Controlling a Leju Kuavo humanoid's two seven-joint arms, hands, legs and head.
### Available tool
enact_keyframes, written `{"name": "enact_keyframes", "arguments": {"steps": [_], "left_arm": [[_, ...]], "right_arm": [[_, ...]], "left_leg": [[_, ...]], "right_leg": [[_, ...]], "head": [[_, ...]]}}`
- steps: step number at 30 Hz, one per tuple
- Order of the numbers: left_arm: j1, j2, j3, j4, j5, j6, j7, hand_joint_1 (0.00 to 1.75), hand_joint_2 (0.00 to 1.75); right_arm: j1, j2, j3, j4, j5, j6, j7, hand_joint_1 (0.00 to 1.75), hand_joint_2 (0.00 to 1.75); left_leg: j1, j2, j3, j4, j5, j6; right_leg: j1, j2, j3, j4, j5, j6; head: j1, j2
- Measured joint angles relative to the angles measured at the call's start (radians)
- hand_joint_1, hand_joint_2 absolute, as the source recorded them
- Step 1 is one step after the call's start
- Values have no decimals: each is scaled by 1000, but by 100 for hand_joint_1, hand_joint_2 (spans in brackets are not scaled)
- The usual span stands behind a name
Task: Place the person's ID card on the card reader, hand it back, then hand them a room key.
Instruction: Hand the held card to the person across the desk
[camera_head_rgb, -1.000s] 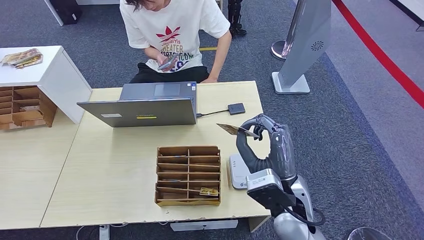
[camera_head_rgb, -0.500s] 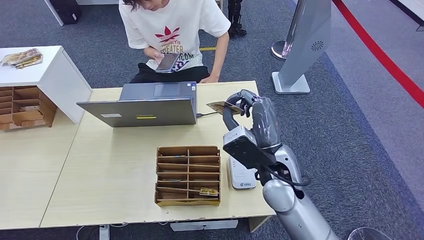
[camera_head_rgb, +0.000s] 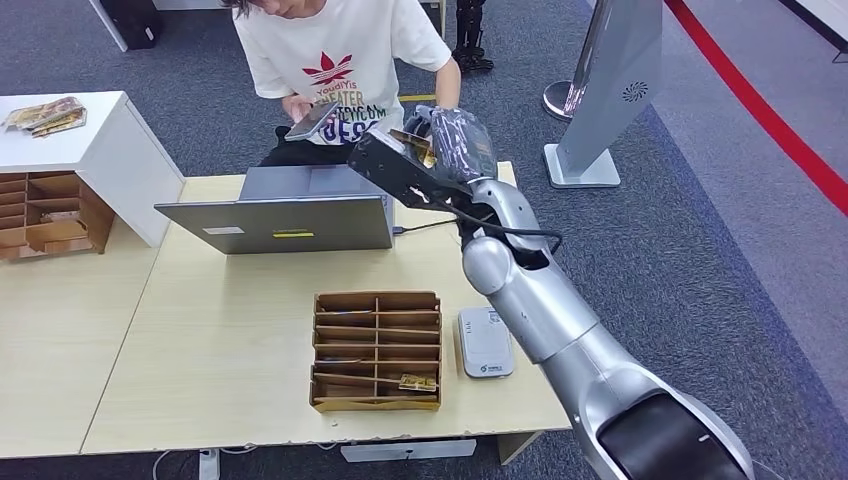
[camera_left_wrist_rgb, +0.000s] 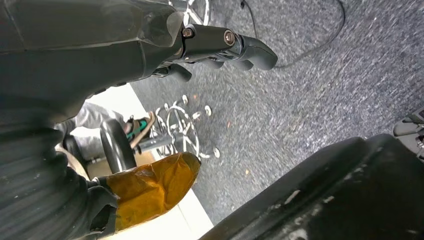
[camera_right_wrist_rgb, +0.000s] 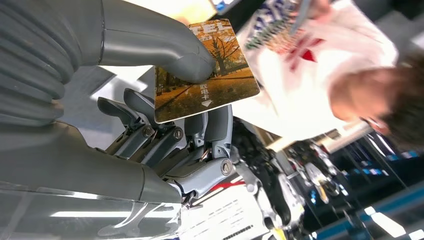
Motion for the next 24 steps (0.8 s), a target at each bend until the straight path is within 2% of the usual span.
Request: {"name": "enact_keyframes", "arguments": {"steps": [4,9,24], "left_arm": [[-11,-3,0,0,-21,-8,3,0,175],[-17,-5,0,0,-29,-11,6,0,175],[-20,-5,0,0,-36,-16,11,0,175]], "right_arm": [[-60,45,13,126,43,7,26,175,175],[-95,75,22,214,57,6,35,175,175],[-131,100,25,324,91,1,46,175,175]], "left_leg": [[0,0,0,0,0,0],[0,0,0,0,0,0],[0,0,0,0,0,0]], "right_leg": [[0,0,0,0,0,0],[0,0,0,0,0,0],[0,0,-1,0,0,0]], "head": [[0,0],[0,0],[0,0]]}}
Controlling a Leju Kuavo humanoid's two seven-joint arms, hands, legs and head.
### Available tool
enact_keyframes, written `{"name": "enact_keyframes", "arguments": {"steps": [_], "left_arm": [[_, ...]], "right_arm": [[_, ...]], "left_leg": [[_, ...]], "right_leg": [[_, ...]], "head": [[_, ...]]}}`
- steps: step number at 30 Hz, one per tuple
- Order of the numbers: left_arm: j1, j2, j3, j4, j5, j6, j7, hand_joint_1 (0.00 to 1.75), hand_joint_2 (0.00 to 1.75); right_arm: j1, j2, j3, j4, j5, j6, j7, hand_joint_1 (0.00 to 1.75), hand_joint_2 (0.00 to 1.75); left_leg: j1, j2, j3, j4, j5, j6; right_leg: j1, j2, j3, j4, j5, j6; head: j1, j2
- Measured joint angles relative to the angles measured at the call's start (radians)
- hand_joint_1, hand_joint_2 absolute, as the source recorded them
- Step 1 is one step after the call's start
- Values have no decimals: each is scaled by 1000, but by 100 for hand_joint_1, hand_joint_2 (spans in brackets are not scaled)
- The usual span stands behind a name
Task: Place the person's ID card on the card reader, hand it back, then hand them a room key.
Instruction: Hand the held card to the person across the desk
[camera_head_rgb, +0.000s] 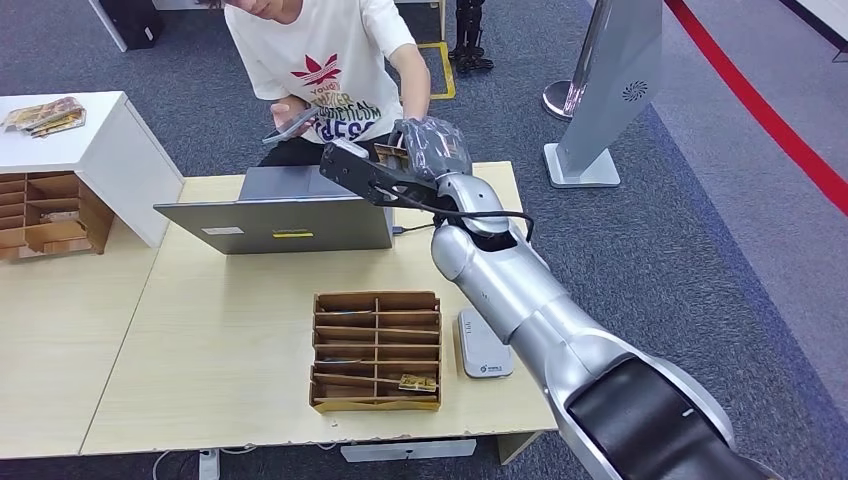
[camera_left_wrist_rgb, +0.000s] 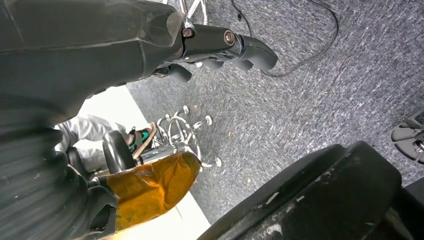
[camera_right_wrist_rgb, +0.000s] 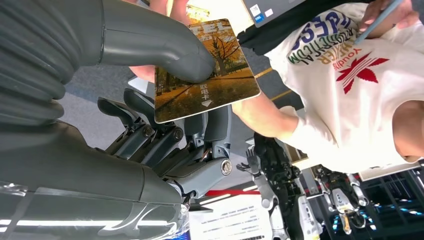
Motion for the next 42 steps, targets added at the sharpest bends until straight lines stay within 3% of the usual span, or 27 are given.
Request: {"name": "enact_keyframes", "arguments": {"steps": [21,25,28,31,34,37,42], "left_arm": [[0,0,0,0,0,-1,0,0,175],[0,0,0,0,0,-2,1,0,175],[1,0,0,0,14,-1,1,0,175],[8,1,1,0,57,10,-12,0,175],[31,2,9,0,99,27,-38,0,175],[60,6,18,0,131,41,-58,0,175],[83,13,36,0,152,52,-66,0,175]], "right_arm": [[-3,2,0,34,14,0,8,175,175],[-3,2,0,43,23,1,6,0,0],[12,9,-13,35,-59,67,-78,0,0],[115,18,-44,-87,-331,254,-249,0,0],[283,-11,-34,-334,-598,378,-328,0,0],[430,-78,-8,-567,-741,403,-372,0,0],[561,-160,18,-786,-803,417,-400,0,0]], "left_leg": [[0,0,0,0,0,0],[0,0,0,0,0,0],[0,0,0,0,0,0],[1,0,0,0,0,0],[1,-2,-1,0,-1,0],[1,-2,-1,0,-3,0],[0,0,-1,0,-4,0]], "right_leg": [[0,0,-1,0,0,0],[0,0,-1,0,0,0],[0,0,-1,0,0,0],[1,1,-1,0,-1,0],[1,-1,-1,-1,-2,0],[1,-1,-1,-1,-3,0],[1,1,-1,-2,-3,0]], "head": [[0,0],[0,0],[0,0],[0,0],[0,0],[0,0],[0,0]]}}
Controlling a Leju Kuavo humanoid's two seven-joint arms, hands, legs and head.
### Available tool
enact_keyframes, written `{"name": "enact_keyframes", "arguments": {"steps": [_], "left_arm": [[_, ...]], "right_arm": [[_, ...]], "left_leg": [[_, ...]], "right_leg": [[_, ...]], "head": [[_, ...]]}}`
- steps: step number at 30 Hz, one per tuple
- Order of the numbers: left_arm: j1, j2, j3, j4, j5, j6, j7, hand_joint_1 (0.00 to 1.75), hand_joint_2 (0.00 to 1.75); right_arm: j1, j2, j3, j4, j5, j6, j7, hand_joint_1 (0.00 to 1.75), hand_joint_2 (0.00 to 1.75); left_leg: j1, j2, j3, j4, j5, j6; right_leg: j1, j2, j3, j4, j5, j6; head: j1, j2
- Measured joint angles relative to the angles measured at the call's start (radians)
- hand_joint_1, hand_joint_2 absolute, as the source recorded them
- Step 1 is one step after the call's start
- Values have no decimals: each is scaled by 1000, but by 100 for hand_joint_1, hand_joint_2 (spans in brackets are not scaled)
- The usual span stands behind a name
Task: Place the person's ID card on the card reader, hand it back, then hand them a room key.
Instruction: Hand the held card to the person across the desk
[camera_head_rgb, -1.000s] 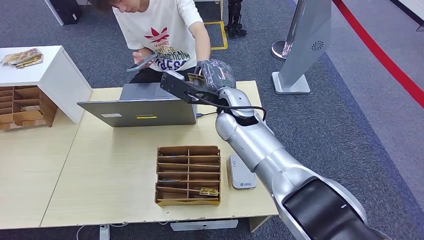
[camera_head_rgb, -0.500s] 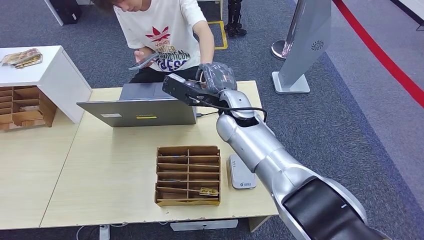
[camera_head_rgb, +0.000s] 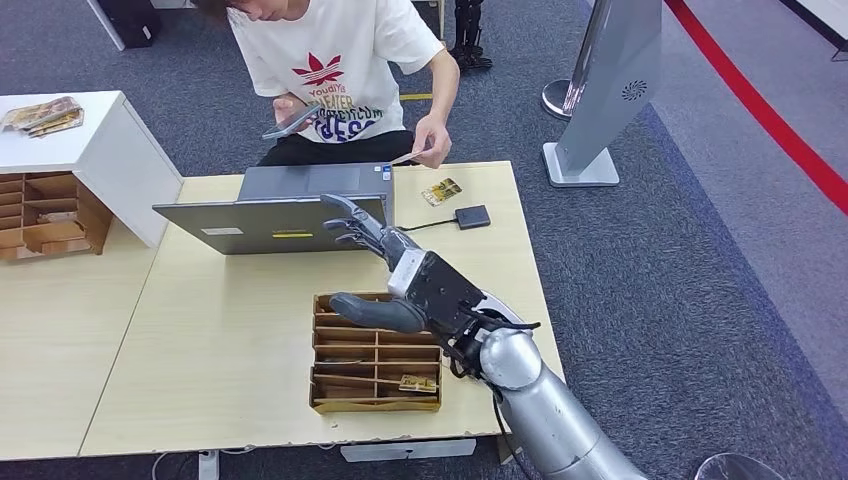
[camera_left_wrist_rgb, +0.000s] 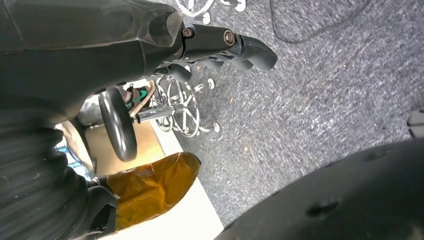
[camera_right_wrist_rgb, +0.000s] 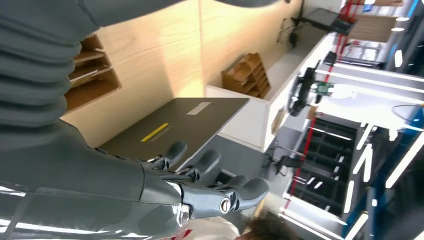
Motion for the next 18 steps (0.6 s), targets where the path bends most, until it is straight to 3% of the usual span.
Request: {"name": "enact_keyframes", "arguments": {"steps": [3,9,18], "left_arm": [[5,2,10,0,17,2,0,0,175],[9,2,24,0,40,5,0,0,175],[10,3,26,0,58,5,4,0,175]], "right_arm": [[60,-39,4,-87,-73,38,-30,0,0],[160,-103,1,-202,-257,221,-86,0,0],[250,-158,1,-266,-341,387,-121,0,0]], "left_leg": [[0,0,0,0,0,0],[0,0,1,0,0,0],[0,0,0,0,0,0]], "right_leg": [[0,-1,1,0,0,0],[0,0,0,0,0,0],[0,0,1,0,0,0]], "head": [[0,0],[0,0],[0,0]]}}
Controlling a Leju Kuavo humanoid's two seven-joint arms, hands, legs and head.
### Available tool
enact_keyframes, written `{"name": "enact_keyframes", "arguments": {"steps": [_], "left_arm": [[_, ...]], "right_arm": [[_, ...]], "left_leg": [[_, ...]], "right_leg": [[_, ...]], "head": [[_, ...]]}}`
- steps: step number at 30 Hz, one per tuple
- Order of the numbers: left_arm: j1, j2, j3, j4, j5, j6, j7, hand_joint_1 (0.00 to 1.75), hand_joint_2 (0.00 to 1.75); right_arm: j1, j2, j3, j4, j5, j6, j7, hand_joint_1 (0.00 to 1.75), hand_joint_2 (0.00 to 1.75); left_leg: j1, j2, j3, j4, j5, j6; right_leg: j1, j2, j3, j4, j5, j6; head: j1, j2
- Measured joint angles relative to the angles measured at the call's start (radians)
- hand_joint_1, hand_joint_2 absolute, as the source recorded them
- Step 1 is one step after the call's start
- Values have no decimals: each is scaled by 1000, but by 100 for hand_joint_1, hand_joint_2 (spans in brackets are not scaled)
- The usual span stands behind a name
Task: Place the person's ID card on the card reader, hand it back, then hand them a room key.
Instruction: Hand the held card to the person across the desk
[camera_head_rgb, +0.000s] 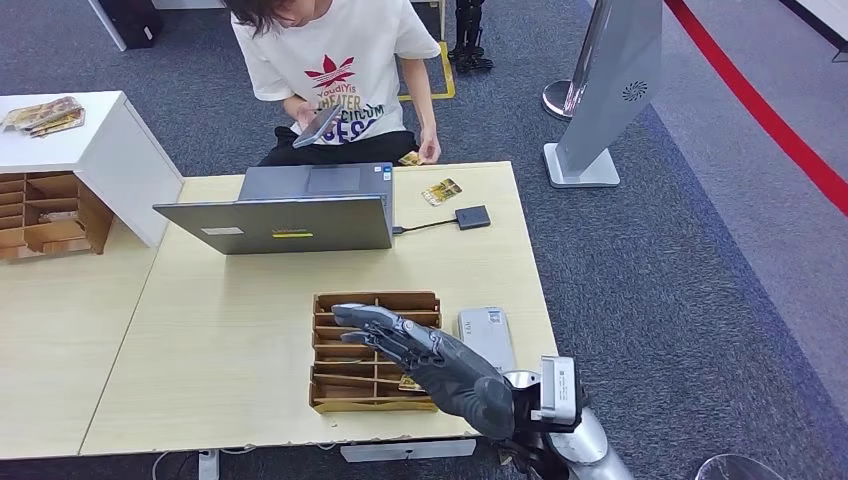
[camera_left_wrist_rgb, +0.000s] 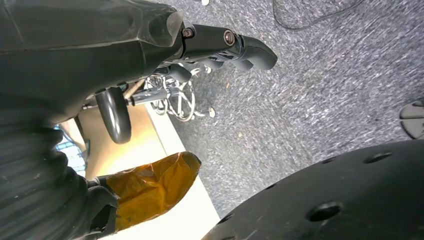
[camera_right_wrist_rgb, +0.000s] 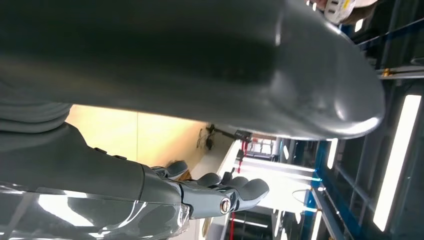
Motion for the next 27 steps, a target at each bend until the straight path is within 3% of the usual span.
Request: {"name": "enact_keyframes", "arguments": {"steps": [10,27], "left_arm": [[0,0,0,0,11,0,7,0,175],[1,8,0,0,13,-6,17,0,175]], "right_arm": [[41,-20,7,-4,-22,59,-13,0,0],[76,-33,31,-4,-14,70,-15,0,0]], "left_leg": [[0,0,0,0,0,0],[0,0,0,0,0,0]], "right_leg": [[0,0,0,0,0,0],[0,0,0,0,0,0]], "head": [[0,0],[0,0]]}}
